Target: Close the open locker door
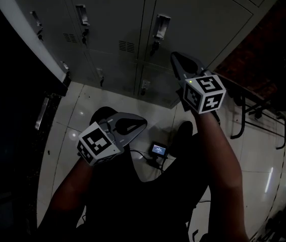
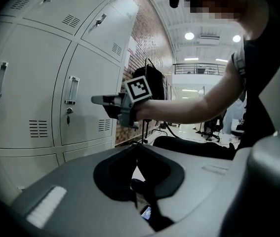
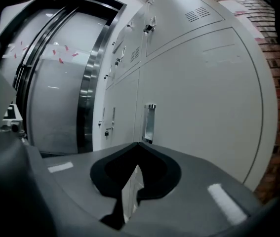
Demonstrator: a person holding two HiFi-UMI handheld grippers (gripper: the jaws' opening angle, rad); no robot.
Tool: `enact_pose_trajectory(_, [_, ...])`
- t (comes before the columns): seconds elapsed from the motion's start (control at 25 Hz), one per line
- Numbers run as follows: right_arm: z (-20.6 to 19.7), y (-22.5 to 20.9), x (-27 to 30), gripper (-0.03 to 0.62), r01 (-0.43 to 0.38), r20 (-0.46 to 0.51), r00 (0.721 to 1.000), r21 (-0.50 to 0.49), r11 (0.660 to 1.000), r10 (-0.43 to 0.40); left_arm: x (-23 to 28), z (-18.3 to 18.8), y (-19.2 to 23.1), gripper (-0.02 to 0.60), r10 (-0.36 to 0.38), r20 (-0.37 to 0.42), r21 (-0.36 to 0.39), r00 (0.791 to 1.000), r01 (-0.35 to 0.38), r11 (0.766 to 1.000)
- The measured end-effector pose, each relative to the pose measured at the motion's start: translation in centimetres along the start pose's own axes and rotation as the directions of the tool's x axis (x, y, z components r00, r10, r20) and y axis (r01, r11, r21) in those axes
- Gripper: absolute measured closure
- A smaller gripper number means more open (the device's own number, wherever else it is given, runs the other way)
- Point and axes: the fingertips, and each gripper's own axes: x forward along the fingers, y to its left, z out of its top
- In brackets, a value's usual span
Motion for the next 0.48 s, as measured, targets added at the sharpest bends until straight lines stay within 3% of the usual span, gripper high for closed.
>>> enact_pose_trajectory(0.48, [-5.1, 1.4, -12.4, 0.592, -0.05, -0.035, 0.998, 0.081, 0.995, 0.053, 0.9, -0.3, -0.2, 0.569, 0.0, -0.026, -0.002, 1.0, 0.0, 1.0])
